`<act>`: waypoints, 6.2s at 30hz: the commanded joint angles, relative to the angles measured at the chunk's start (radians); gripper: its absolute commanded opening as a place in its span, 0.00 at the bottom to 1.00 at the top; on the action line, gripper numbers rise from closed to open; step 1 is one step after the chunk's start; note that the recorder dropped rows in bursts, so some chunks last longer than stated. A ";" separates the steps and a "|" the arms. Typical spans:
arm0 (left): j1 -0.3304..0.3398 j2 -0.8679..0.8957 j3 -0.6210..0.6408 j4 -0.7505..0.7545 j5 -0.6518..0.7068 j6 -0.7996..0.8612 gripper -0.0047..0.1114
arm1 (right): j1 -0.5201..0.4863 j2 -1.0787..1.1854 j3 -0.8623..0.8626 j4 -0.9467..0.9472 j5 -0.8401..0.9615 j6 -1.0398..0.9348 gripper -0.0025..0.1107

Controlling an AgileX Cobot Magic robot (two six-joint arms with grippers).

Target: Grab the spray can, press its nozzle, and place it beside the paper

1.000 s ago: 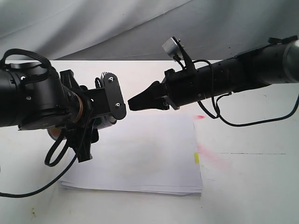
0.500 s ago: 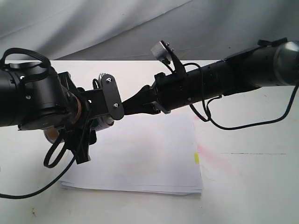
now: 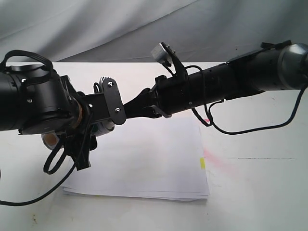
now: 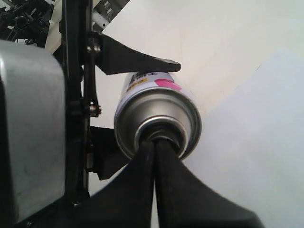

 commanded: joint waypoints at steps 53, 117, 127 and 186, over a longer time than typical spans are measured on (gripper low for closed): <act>-0.005 -0.011 -0.005 0.041 -0.053 -0.004 0.04 | 0.046 0.000 -0.005 0.033 -0.080 -0.009 0.02; 0.414 -0.214 0.017 -0.498 -0.608 -0.389 0.04 | -0.128 -0.046 -0.005 -0.095 0.118 -0.011 0.02; 0.513 -0.209 0.183 -0.498 -1.004 -0.389 0.04 | -0.128 -0.046 -0.005 -0.103 0.118 -0.009 0.02; 0.594 0.476 -0.088 -0.487 -1.272 -0.256 0.04 | -0.128 -0.046 -0.005 -0.091 0.086 -0.011 0.02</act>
